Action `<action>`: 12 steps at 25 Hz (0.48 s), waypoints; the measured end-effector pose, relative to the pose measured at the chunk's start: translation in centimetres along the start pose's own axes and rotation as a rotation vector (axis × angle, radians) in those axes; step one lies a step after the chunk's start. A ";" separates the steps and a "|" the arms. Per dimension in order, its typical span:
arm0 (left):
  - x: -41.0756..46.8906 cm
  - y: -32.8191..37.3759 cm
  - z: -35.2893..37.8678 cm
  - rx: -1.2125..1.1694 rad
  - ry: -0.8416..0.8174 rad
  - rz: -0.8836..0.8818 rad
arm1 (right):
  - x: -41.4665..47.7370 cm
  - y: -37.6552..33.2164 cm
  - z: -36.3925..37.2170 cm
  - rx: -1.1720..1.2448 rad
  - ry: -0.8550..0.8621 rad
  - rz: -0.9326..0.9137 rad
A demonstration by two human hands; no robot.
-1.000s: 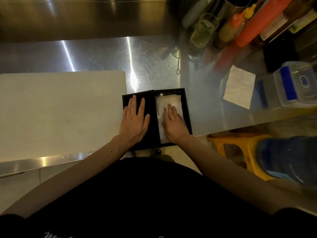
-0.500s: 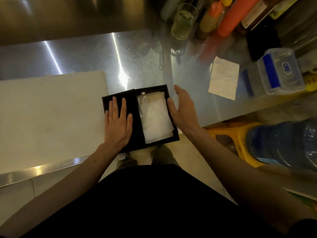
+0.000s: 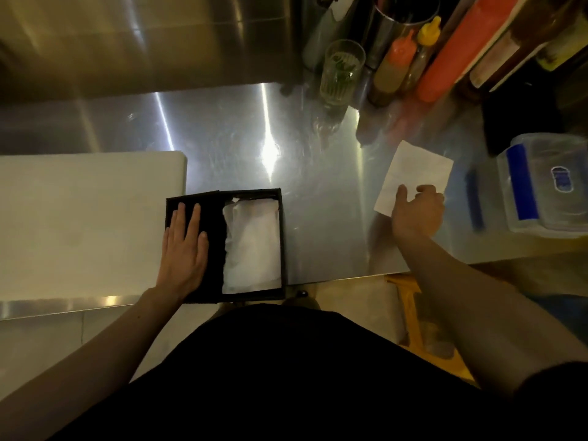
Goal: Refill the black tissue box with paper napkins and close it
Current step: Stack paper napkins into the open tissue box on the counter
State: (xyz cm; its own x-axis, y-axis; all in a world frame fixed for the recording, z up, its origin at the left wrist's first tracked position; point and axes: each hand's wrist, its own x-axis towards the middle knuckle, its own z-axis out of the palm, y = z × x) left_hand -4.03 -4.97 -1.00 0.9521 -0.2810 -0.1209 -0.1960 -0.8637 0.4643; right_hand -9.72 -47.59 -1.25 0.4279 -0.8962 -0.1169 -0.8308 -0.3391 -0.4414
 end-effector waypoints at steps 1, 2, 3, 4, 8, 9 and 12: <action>0.0 0.1 0.0 0.000 0.007 -0.011 | 0.6 -0.2 0.0 0.001 -0.005 0.016; -0.1 0.2 0.1 0.006 0.013 -0.022 | 1.1 -0.4 0.1 -0.002 -0.013 0.032; -0.2 0.3 0.1 0.012 0.018 -0.030 | 1.5 -0.5 0.2 -0.009 -0.019 0.044; -0.1 0.3 0.1 0.015 0.019 -0.034 | 1.8 -0.5 0.3 -0.016 -0.027 0.058; -0.1 0.7 0.1 0.041 0.020 -0.048 | 2.6 0.0 0.9 -0.001 -0.066 0.094; -0.1 0.7 0.1 0.048 0.024 -0.048 | 2.7 0.1 1.1 0.000 -0.069 0.101; -0.1 0.8 0.0 0.055 0.023 -0.050 | 2.8 0.1 1.3 0.013 -0.071 0.095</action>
State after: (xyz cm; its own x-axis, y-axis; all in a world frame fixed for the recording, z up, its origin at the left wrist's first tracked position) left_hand -4.23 -5.63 -0.68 0.9660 -0.2280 -0.1216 -0.1606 -0.8984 0.4088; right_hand -8.13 -49.75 -2.74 0.3718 -0.9016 -0.2210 -0.8642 -0.2493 -0.4370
